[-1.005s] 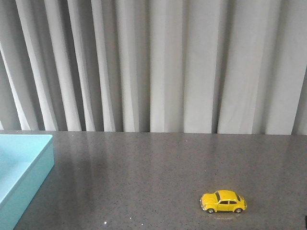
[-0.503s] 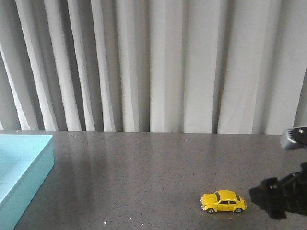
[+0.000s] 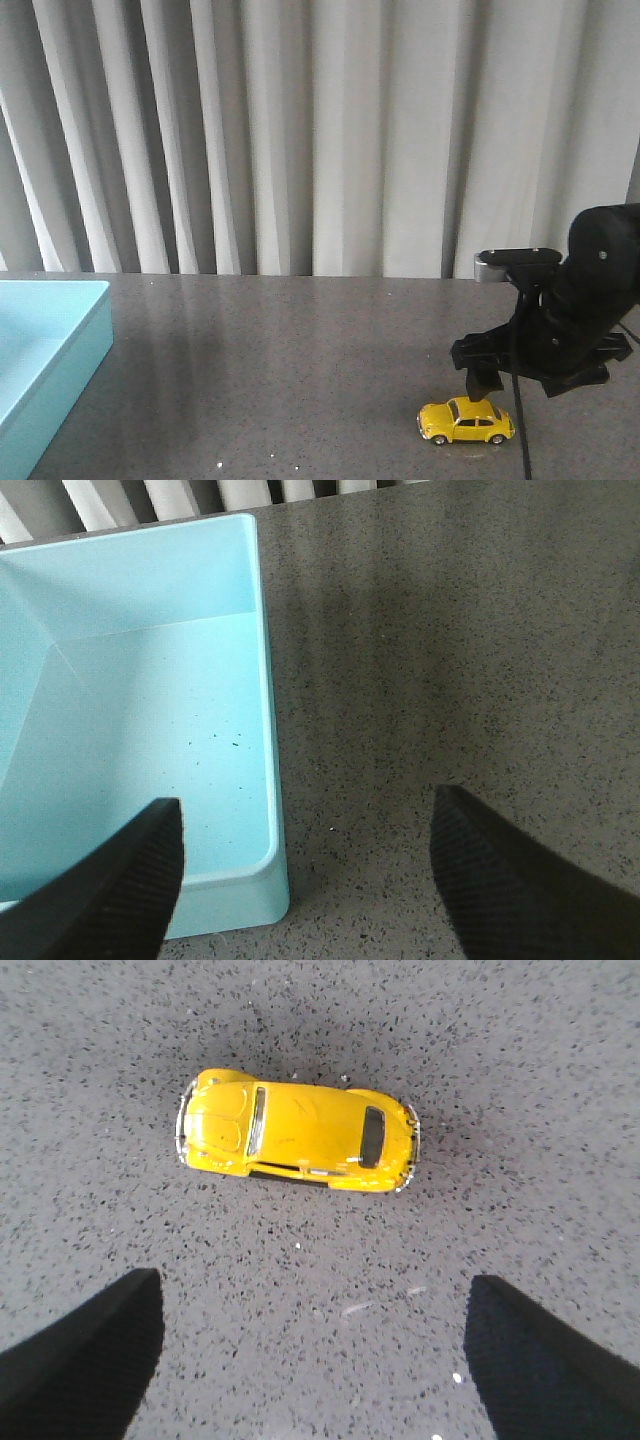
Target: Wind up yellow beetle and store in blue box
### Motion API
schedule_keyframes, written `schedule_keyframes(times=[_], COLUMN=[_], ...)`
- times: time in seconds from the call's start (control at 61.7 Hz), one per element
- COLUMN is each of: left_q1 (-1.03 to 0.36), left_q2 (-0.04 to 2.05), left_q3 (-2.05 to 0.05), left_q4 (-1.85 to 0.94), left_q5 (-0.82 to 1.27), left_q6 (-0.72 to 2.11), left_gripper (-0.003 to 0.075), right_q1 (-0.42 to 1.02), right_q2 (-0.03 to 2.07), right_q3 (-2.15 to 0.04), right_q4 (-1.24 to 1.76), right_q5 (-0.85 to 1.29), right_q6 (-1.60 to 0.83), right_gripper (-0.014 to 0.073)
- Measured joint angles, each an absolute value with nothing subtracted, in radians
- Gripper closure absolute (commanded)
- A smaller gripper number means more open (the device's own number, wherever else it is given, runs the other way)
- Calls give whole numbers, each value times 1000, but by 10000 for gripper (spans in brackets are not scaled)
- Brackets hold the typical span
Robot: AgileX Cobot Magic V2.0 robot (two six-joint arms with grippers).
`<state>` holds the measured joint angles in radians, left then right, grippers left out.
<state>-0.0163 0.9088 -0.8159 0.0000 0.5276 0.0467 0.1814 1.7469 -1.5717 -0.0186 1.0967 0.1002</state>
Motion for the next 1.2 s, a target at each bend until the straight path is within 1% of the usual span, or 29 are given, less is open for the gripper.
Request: schedule_keyframes(times=[0.259, 0.486, 0.681, 1.005, 1.2], left_q1=[-16, -16, -16, -16, -16], left_q2=[909, 909, 909, 909, 909], left_q3=[-816, -816, -816, -816, -816], left_q4=[0, 0, 0, 0, 0], left_q5=[528, 528, 528, 528, 528], left_q6=[47, 47, 47, 47, 47], left_gripper=[206, 206, 206, 206, 206], right_q1=[181, 181, 181, 180, 154], right_q2=[1938, 2049, 2104, 2145, 2148], right_q3=[-1766, -1867, -1892, -1910, -1912], right_q4=[-19, -19, -8, 8, 38], right_q5=[1187, 1220, 1225, 1239, 1242], right_q6=[101, 102, 102, 99, 83], right_gripper=[4, 55, 85, 87, 87])
